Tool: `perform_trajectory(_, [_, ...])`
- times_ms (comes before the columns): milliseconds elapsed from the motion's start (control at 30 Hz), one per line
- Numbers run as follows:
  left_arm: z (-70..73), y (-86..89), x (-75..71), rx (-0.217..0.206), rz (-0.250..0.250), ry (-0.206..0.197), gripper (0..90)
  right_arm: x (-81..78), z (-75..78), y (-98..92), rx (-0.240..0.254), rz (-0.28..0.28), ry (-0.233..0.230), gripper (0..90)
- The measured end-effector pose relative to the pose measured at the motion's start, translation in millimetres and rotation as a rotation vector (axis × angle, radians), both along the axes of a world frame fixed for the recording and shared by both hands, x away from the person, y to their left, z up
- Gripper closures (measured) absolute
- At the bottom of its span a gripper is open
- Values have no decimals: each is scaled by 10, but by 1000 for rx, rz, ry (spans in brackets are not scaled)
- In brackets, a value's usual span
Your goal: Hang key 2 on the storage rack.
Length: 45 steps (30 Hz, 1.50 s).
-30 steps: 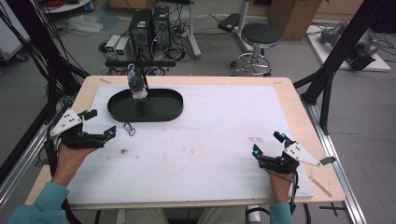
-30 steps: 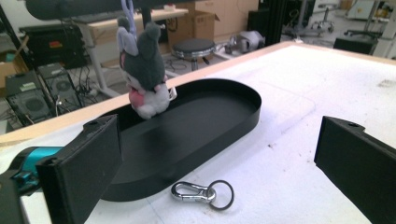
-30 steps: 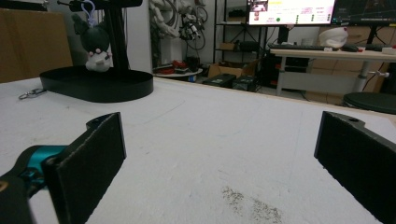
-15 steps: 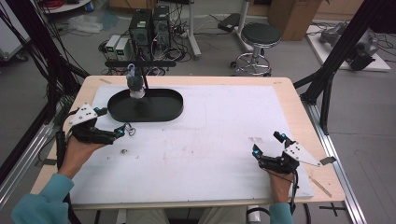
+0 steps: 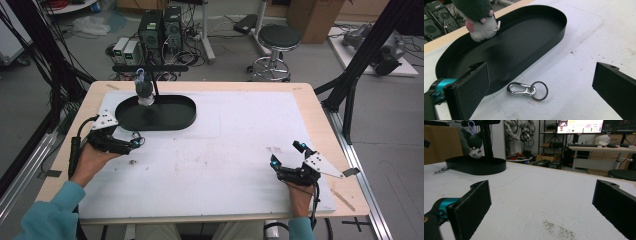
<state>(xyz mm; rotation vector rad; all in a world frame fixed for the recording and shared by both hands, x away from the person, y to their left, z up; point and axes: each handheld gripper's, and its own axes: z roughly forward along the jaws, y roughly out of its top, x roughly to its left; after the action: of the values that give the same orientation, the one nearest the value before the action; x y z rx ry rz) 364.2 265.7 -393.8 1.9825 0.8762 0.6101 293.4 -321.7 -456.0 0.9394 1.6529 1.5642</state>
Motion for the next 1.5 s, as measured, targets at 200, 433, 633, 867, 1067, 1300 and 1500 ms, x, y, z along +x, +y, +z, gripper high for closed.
perform_trajectory(200, [-77, -49, 53, 57, 16, 50, 17, -2, 0, 2, 3, 1, 4, 12])
perform_trajectory(433, [-184, -111, 129, 104, 23, 102, 17, 0, 0, -1, 3, 0, 1, 12])
perform_trajectory(633, [-246, -132, 164, 127, 20, 153, 28, 0, 0, -2, 3, 0, 1, 12])
perform_trajectory(867, [-311, -178, 189, 155, 12, 202, 28, 1, 0, -1, 4, 0, 2, 12])
perform_trajectory(1067, [-330, -195, 216, 162, 19, 231, 139, -1, 0, 0, 3, 0, 3, 12])
perform_trajectory(1300, [-324, -260, 230, 194, 31, 234, 154, 1, 0, -1, 6, 1, 4, 12])
perform_trajectory(1500, [-347, -300, 231, 213, 39, 249, 213, 1, 0, -3, 5, 1, 3, 12])
